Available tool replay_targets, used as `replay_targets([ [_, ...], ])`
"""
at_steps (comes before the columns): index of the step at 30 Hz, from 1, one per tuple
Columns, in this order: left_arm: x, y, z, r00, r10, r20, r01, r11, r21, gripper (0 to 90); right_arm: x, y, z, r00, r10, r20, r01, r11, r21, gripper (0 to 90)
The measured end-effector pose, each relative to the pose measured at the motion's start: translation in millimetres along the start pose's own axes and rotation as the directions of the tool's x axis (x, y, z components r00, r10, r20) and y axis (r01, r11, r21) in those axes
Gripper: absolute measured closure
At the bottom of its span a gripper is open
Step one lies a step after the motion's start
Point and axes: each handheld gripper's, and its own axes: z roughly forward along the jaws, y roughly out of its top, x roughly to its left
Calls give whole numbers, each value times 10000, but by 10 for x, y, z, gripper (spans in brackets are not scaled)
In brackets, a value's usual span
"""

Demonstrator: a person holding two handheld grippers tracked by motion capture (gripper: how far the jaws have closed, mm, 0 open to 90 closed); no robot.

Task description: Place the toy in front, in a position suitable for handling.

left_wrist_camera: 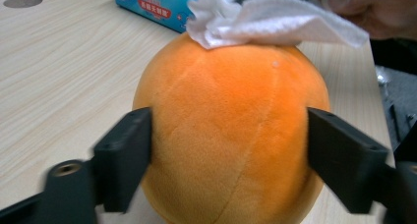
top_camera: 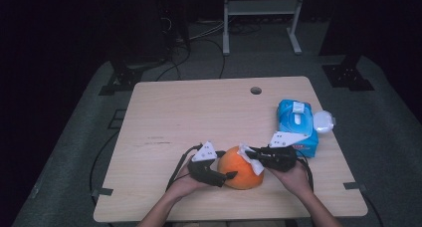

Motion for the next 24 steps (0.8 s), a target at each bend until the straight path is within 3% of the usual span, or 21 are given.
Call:
replay_targets([
  [2,41,-17,8,9989,-456,79,455,9989,72,92,8,1,3,10000,-27,-12,27,10000,15,814],
  [4,59,-39,20,9973,-672,284,669,9977,119,102,17,4,12,10000,-59,-39,59,10000,-8,814],
  [7,14,-10,5,9998,-117,137,114,9998,181,200,92,44,20,9997,-189,-139,189,9998,-57,813],
  [11,-48,11,-13,9978,663,-11,-663,9977,116,242,290,141,73,9951,-755,-644,734,9967,-338,813],
  [13,-54,13,-30,9967,816,-14,-816,9966,94,263,294,160,78,9940,-994,-450,985,9949,-208,810],
  [15,-58,12,-38,9953,963,-7,-963,9953,100,267,211,143,41,9973,-710,-168,708,9974,-153,806],
  [17,-51,7,-30,9969,781,3,-781,9969,-36,248,106,100,-22,9991,-386,164,386,9993,-4,807],
  [19,-6,4,-4,9998,122,-161,-126,9997,-210,112,38,49,-67,9994,-187,304,183,9998,112,810],
  [21,31,-6,14,9995,-258,-193,255,9996,-129,50,16,27,-77,9997,-75,232,72,9999,109,811],
  [24,33,-24,21,9992,-347,179,348,9994,-20,108,35,37,-60,9998,-129,158,128,9999,91,811],
])
